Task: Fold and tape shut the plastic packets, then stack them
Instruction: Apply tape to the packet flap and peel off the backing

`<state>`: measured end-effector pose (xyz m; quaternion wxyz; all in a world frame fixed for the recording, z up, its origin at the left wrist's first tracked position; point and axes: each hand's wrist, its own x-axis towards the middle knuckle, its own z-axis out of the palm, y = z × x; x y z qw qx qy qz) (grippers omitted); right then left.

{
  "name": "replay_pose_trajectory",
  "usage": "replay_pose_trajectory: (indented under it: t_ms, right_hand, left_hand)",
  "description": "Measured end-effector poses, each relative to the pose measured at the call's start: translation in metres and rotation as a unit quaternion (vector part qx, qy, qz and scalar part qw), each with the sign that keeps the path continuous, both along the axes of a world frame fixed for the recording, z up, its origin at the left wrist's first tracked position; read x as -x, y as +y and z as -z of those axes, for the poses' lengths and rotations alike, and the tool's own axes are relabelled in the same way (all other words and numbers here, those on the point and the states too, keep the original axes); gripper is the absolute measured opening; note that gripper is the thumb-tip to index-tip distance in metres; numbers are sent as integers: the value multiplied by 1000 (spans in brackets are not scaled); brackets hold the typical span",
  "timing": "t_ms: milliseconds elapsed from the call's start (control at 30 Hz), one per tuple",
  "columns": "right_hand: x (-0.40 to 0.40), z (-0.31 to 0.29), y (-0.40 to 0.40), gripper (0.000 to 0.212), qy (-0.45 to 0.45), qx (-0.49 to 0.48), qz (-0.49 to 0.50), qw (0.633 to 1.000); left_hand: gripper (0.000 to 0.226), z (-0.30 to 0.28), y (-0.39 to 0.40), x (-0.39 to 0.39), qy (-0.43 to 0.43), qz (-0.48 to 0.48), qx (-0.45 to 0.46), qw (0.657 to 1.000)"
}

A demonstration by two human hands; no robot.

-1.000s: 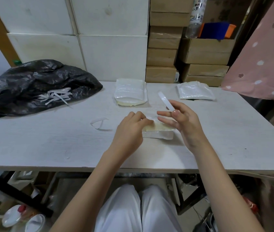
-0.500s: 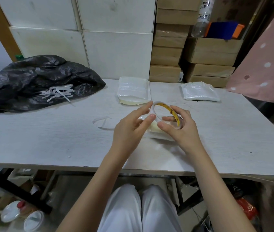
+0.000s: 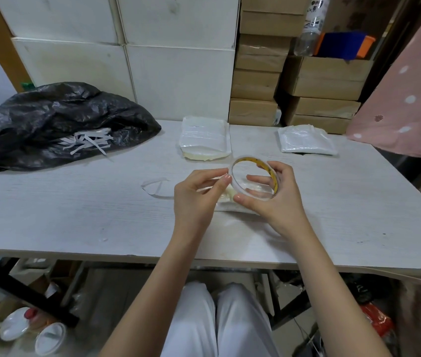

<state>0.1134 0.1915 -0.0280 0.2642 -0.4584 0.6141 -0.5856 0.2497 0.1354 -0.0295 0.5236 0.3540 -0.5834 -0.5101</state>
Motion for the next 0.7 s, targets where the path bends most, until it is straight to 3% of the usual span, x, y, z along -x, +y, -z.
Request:
replay_pose_trajectory:
  t_ms: [67,200,500,700]
  right_hand:
    - [3,0,2,103,13,-18,-30,999]
    - [8,3,6,89,8,-6,-54,999]
    - [-2,5,1,81,-100,77,-47,991]
    - [-11,6,-2,80,-106,119,-4,987]
  left_hand:
    - [11,-1,-2,-2,-2,4,-13,1000]
    - [9,-4,-5,-6,-4,25,-40,999]
    - [7,-1,-6,-8,6,13,-59,998]
    - [7,3,-1,-3,11,-11,-62,998]
